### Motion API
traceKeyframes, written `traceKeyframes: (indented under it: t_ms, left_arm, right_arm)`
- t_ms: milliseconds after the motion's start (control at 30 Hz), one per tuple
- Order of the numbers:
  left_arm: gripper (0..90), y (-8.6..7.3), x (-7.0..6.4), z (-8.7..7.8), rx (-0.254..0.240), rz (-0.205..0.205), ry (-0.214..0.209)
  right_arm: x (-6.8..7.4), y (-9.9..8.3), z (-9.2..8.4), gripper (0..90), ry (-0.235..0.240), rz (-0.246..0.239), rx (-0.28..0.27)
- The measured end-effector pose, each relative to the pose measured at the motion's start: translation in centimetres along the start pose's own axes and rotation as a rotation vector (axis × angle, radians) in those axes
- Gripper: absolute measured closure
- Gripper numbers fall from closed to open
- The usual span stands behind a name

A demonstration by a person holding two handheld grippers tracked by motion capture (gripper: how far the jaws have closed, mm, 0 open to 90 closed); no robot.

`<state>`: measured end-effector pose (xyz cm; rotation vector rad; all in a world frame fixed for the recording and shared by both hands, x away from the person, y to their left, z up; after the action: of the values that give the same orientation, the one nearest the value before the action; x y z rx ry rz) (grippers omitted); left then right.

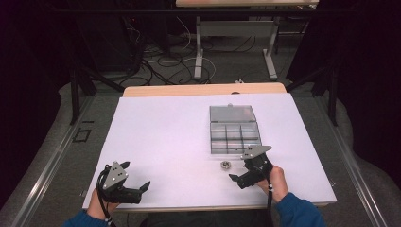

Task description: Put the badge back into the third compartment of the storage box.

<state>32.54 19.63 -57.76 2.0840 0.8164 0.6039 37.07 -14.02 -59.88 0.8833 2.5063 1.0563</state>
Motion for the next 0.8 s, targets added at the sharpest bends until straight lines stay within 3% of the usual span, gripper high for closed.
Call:
traceKeyframes:
  t_ms: [100, 133, 167, 367, 500, 667, 800]
  left_arm:
    - [0.4, 0.0, 0.0, 0.0, 0.000, 0.002, 0.001]
    - [0.4, 0.0, 0.0, 0.0, 0.000, 0.002, 0.001]
    - [0.4, 0.0, 0.0, 0.0, 0.001, 0.002, 0.001]
    - [0.4, 0.0, 0.0, 0.0, 0.003, 0.003, 0.000]
    - [0.4, 0.0, 0.0, 0.0, 0.003, 0.003, 0.000]
    - [0.4, 0.0, 0.0, 0.0, 0.002, 0.000, -0.002]
    - [0.4, 0.0, 0.0, 0.0, 0.002, 0.001, -0.003]
  right_arm:
    - [0.0, 0.2, 0.5, 5.2, -0.005, 0.004, -0.004]
    - [-0.1, 0.2, 0.6, 6.3, -0.001, -0.020, -0.002]
    - [0.1, 0.1, 0.6, 7.2, -0.004, -0.001, 0.014]
    - [0.1, 0.4, 1.4, 15.8, -0.021, -0.012, 0.004]
    - [0.5, 0.7, 2.0, 29.4, -0.023, -0.037, 0.018]
    - [1.0, 1.0, 3.0, 40.2, -0.018, -0.063, 0.016]
    - [1.4, 0.9, 3.9, 46.7, -0.021, -0.085, 0.050]
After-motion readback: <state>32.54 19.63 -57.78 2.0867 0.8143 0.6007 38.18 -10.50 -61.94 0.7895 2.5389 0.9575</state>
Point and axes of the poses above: each handheld gripper's, and its own axes: z roughly forward along the jaws, y roughly out of its top, x roughly to its left, the point moved 10 cm from there along z, roughly forward along the jaws, and after that the axes turned 2 degrees about z, right-handed, at the moved point
